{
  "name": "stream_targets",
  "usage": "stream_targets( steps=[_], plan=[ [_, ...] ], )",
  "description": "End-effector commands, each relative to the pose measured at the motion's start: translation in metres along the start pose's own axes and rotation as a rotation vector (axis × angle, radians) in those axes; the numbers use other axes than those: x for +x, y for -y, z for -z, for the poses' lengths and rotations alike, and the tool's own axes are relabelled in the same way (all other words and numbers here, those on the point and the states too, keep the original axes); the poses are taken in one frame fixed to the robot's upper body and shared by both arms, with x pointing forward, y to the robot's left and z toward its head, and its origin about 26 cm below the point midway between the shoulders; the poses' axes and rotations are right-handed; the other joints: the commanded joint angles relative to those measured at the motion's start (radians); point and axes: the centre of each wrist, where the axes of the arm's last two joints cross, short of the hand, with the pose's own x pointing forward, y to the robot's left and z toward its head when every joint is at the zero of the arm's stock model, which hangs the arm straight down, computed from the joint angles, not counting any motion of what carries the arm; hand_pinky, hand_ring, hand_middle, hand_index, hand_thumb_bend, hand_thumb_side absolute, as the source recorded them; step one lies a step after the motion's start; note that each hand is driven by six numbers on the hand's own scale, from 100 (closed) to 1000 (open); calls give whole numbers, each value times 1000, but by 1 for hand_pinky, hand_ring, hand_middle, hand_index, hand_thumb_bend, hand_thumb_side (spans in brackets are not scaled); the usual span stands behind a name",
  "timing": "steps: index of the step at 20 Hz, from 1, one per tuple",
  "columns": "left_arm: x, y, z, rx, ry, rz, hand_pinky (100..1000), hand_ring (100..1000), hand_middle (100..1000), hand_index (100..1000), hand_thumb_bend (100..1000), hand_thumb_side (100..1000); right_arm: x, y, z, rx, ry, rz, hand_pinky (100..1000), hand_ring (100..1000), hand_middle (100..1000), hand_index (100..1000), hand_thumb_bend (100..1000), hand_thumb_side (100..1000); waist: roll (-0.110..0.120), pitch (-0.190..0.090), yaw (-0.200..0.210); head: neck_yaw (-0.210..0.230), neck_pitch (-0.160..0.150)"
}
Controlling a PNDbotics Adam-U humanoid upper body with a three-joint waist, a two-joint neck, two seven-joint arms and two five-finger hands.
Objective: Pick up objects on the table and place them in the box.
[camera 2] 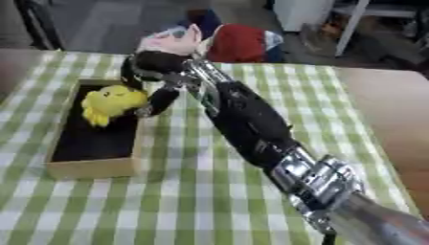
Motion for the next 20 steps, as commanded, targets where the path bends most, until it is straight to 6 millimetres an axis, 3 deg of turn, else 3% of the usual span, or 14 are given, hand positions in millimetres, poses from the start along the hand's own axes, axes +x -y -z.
stream_targets(
  steps=[1, 2, 3, 4, 5, 6, 9, 12, 13, 14, 17, 20],
  plan=[
    [10, -1, 6, -13, 36, 14, 759, 677, 649, 712, 100, 863, 2, 7, 5, 16, 28, -54, 660, 803, 445, 597, 495, 527, 10, -13, 3, -2, -10],
    [10, -1, 6, -12, 36, 14, 760, 677, 649, 712, 100, 863, 2, 6, 5, 19, 32, -59, 668, 816, 513, 667, 528, 588, 10, -13, 4, -1, -9],
    [10, -1, 6, -12, 37, 14, 760, 677, 649, 712, 100, 863, 2, 6, 5, 19, 35, -63, 668, 816, 513, 667, 528, 588, 10, -13, 4, -1, -9],
    [10, -1, 6, -11, 38, 14, 761, 678, 649, 711, 100, 862, 2, 6, 4, 17, 37, -68, 683, 841, 632, 793, 566, 665, 10, -12, 3, 1, -9],
    [10, -1, 7, -10, 38, 14, 761, 678, 649, 711, 100, 862, 2, 6, 4, 14, 39, -72, 685, 844, 646, 803, 570, 672, 10, -12, 2, 2, -9],
    [10, -1, 7, -9, 38, 14, 763, 678, 649, 711, 100, 862, 1, 7, 3, 9, 39, -75, 714, 885, 784, 899, 606, 702, 10, -12, 0, 2, -8],
    [10, -1, 6, -4, 36, 16, 763, 678, 648, 711, 100, 863, -1, 9, -1, -20, 29, -73, 740, 923, 882, 940, 640, 704, 11, -13, -8, 4, -7],
    [10, -2, 5, 1, 33, 20, 763, 678, 648, 710, 100, 863, -4, 11, -6, -57, 6, -57, 745, 937, 899, 945, 653, 690, 13, -14, -16, 9, -6],
    [10, -2, 4, 3, 31, 21, 763, 678, 648, 710, 100, 863, -5, 12, -9, -71, -3, -48, 746, 945, 903, 944, 605, 709, 14, -14, -19, 11, -6],
    [9, -3, 4, 6, 29, 21, 763, 678, 648, 710, 100, 864, -6, 13, -11, -88, -12, -38, 748, 949, 901, 943, 658, 672, 15, -15, -24, 13, -4],
    [8, -4, 0, 16, 17, 28, 763, 678, 648, 710, 100, 865, -9, 21, -20, -142, -25, 0, 747, 959, 874, 930, 649, 629, 19, -19, -44, 23, -1],
    [6, -7, -3, 32, 3, 39, 763, 678, 647, 709, 100, 867, -8, 24, -34, -188, -23, 86, 735, 995, 825, 893, 403, 531, 22, -24, -74, 40, 5]
  ],
)
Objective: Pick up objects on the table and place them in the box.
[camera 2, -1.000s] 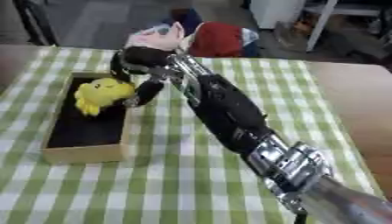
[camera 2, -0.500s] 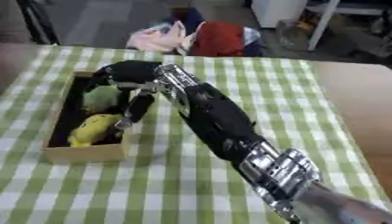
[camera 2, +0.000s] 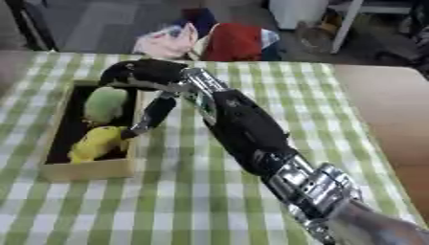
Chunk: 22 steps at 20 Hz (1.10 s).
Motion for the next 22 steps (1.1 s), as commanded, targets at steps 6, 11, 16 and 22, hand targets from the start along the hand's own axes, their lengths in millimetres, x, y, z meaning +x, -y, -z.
stream_targets(
  steps=[6, 11, 16, 22],
  plan=[
    [0, -15, -9, 71, -41, 69, 764, 683, 649, 707, 100, 879, 17, 38, -50, -192, 30, 355, 725, 1000, 772, 823, 100, 471, 19, -23, -87, 64, 8],
    [-7, -26, -21, 152, -100, 114, 767, 690, 651, 705, 100, 887, 54, 58, -99, -368, 81, 615, 709, 1000, 743, 788, 100, 479, 27, -25, -148, 104, 8],
    [-10, -32, -32, 228, -137, 159, 765, 687, 644, 699, 100, 881, 86, 48, -142, -509, 15, 790, 659, 1000, 687, 726, 100, 535, 43, -24, -206, 148, 8],
    [-14, -34, -43, 296, -181, 196, 765, 684, 637, 689, 100, 881, 103, 10, -183, -654, -200, 866, 643, 991, 633, 681, 100, 591, 59, -15, -258, 187, 2]
  ],
)
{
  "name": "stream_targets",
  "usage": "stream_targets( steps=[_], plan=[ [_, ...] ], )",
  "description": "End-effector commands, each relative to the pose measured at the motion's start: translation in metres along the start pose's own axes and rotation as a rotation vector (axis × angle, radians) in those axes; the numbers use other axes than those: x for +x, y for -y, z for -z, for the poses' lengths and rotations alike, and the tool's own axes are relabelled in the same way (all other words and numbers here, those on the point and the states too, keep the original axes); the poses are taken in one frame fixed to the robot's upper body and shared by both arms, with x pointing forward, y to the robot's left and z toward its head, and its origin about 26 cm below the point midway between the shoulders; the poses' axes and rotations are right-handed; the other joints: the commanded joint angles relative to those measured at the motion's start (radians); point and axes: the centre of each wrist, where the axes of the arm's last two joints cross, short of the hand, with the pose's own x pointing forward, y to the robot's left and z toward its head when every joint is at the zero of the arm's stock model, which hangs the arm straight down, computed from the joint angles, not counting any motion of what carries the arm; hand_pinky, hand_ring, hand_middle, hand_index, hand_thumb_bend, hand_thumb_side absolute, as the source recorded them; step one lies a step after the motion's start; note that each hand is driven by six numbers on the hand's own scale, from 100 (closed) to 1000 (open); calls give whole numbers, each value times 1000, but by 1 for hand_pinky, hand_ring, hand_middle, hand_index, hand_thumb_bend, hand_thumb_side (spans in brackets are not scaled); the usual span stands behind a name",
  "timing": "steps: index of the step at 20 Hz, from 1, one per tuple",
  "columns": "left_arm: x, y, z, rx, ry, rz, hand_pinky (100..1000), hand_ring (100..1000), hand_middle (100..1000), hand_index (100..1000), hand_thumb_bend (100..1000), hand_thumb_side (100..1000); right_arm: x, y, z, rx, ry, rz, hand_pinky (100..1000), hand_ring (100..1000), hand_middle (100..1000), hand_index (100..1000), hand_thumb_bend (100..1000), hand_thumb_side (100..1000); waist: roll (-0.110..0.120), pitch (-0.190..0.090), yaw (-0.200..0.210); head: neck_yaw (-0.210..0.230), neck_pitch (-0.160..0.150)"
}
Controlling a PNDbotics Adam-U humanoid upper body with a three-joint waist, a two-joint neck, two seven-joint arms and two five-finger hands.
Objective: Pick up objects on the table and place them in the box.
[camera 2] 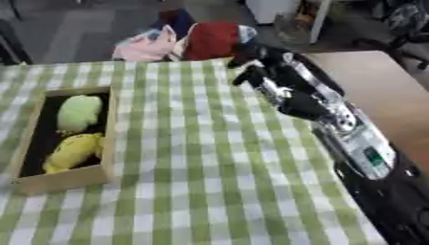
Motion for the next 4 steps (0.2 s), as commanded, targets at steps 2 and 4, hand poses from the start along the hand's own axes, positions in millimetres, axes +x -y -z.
stream_targets(
  steps=[2, 4],
  plan=[
    [3, -7, -2, 31, -3, 47, 765, 684, 637, 690, 100, 883, 4, 0, -18, -117, -40, -27, 636, 993, 627, 677, 100, 614, 6, -5, -14, 23, -7],
    [1, -7, -4, 39, -10, 54, 765, 685, 637, 689, 100, 884, 0, -3, -29, -145, -72, -31, 629, 994, 622, 672, 100, 635, 10, -1, -18, 27, -3]
  ],
)
